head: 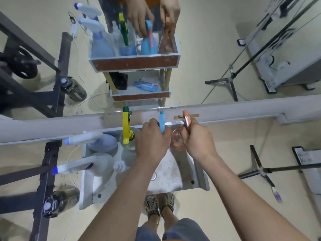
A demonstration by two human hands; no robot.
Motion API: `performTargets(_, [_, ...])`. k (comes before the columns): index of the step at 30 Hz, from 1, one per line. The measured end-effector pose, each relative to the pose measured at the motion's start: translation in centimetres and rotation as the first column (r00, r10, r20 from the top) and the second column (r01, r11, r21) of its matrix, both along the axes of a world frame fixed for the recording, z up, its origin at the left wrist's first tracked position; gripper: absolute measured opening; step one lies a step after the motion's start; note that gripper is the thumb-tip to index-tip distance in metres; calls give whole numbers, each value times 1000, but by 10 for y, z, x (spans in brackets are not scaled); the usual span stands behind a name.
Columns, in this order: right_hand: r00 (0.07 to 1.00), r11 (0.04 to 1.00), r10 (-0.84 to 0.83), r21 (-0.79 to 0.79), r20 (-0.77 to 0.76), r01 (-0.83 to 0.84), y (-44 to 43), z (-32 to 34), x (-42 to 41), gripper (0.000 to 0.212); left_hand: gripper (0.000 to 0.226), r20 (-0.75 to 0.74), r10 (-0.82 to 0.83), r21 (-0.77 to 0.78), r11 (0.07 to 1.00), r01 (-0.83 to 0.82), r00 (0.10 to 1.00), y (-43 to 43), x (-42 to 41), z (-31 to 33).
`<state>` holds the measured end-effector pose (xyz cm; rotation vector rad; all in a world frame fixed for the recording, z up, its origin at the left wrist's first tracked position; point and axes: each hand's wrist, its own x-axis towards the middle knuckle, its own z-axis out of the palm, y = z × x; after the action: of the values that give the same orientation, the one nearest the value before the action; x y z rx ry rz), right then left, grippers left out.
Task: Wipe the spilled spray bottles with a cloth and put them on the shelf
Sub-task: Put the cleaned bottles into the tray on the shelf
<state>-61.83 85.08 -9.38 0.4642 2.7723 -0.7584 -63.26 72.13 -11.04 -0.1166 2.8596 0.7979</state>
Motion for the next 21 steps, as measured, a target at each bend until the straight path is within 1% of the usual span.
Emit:
performTargets(2, [999, 993, -41, -109, 29, 44, 5, -2, -2, 21, 37, 91, 28, 61, 998, -33, 995, 3, 2, 3])
performTargets(3, [996, 979, -54, -190, 72, 67, 8, 1, -3, 28, 43, 128, 20, 66, 997, -28, 992, 3, 3, 8])
performTargets(4, [993, 966, -59, -244, 103, 82, 11, 3, -3, 42, 48, 148, 0, 40, 999, -6, 989, 1, 7, 16])
performTargets(5, [997, 975, -51, -213, 62, 63, 11, 10, -1, 57, 51, 132, -29, 6, 1000, 28, 991, -4, 12, 26])
performTargets(6, [998, 990, -46, -135, -47, 39, 11, 16, 3, 67, 49, 54, -54, -11, 998, 54, 997, -11, 20, 36])
performTargets(7, [976, 998, -53, -55, -211, 42, 8, 25, 9, 65, 43, -86, -57, -2, 998, 57, 995, -19, 29, 49])
performTargets(8, [930, 998, -67, -27, -362, 62, 0, 34, 17, 56, 36, -235, -25, 24, 999, 31, 972, -30, 37, 62])
performTargets(9, [906, 997, -69, -47, -418, 54, -10, 42, 22, 46, 30, -350, 47, 56, 998, -29, 935, -42, 42, 74])
performTargets(10, [921, 996, -59, -89, -384, 26, -20, 43, 25, 41, 26, -392, 131, 86, 991, -105, 911, -53, 42, 79])
performTargets(11, [958, 994, -24, -112, -286, -8, -32, 41, 25, 43, 27, -341, 200, 104, 979, -175, 919, -63, 39, 79])
performTargets(12, [987, 994, 26, -101, -161, -42, -43, 34, 22, 48, 33, -211, 238, 92, 970, -223, 948, -70, 34, 75])
performTargets(13, [997, 994, 67, -78, -50, -71, -51, 27, 17, 50, 39, -47, 236, 62, 971, -233, 971, -75, 27, 67])
performTargets(14, [996, 995, 82, -65, 15, -81, -56, 20, 11, 47, 42, 109, 203, 48, 977, -209, 973, -77, 20, 59])
performTargets(15, [995, 994, 91, -61, 34, -89, -60, 14, 6, 41, 41, 226, 159, 58, 983, -176, 961, -76, 15, 50])
performTargets(16, [994, 993, 107, -59, 15, -106, -62, 6, 2, 35, 39, 290, 129, 85, 983, -160, 948, -75, 12, 43])
performTargets(17, [992, 991, 123, -46, -16, -124, -63, 0, -1, 30, 37, 301, 129, 119, 978, -171, 945, -73, 9, 36])
performTargets(18, [990, 991, 133, -22, -50, -135, -63, -6, -2, 28, 36, 273, 147, 138, 972, -189, 951, -72, 8, 31])
performTargets(21, [975, 991, 130, 13, -183, -130, -62, -13, -2, 29, 39, 142, 227, 122, 962, -245, 963, -70, 8, 24])
